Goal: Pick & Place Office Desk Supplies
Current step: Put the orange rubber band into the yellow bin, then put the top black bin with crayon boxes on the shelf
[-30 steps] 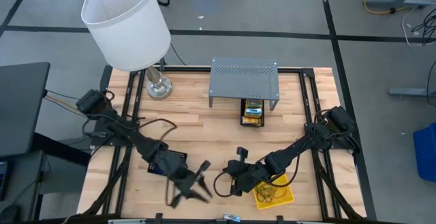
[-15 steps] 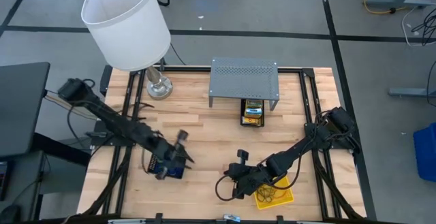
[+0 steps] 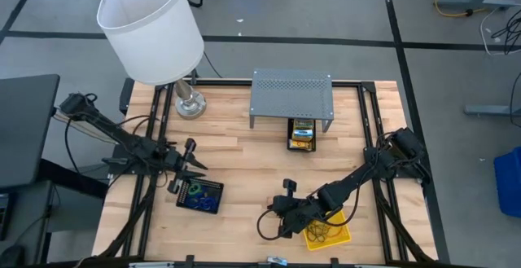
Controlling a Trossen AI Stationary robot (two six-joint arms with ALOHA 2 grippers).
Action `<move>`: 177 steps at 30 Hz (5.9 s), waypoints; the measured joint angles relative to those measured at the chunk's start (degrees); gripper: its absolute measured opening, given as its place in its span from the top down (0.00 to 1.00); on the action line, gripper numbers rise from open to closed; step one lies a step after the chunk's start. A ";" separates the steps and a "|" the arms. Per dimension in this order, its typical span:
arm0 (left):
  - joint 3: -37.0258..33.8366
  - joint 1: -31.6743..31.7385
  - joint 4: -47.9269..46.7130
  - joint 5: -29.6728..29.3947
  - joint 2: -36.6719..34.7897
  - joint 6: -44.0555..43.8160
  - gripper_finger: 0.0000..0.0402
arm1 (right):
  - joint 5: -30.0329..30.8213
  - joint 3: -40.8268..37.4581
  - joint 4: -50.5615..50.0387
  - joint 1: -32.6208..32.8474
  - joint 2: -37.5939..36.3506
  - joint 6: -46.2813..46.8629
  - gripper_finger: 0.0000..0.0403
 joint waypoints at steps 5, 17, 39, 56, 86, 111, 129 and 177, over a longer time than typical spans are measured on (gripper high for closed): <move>1.23 0.00 -13.60 -2.13 -5.99 -1.24 0.75 | -1.50 0.00 -0.63 -0.10 0.00 0.06 1.00; 1.17 3.31 -19.57 -8.86 -11.79 5.24 0.75 | -6.22 0.22 -9.49 -0.30 -4.06 1.51 1.00; 1.17 5.49 -24.67 -10.78 -11.71 3.31 0.75 | -38.49 0.22 -38.18 2.65 -14.34 14.66 1.00; 1.17 6.12 -26.06 -11.00 -11.57 2.59 0.75 | -40.48 0.22 -37.61 7.10 -5.75 15.23 0.85; 1.17 6.12 -26.50 -11.00 -11.53 2.28 0.75 | -43.50 1.66 -44.20 -0.20 -6.32 10.35 0.57; 1.17 6.12 -26.49 -10.98 -11.53 2.77 0.75 | -8.44 8.26 -49.53 -24.89 -6.25 -24.78 0.57; 1.15 6.12 -27.79 -10.98 -10.20 1.86 0.75 | -11.06 1.05 -45.48 -27.52 -6.21 -27.10 0.57; 1.15 6.12 -27.77 -10.98 -10.20 2.37 0.75 | -6.57 -7.72 -37.40 -19.14 -6.12 -18.84 0.99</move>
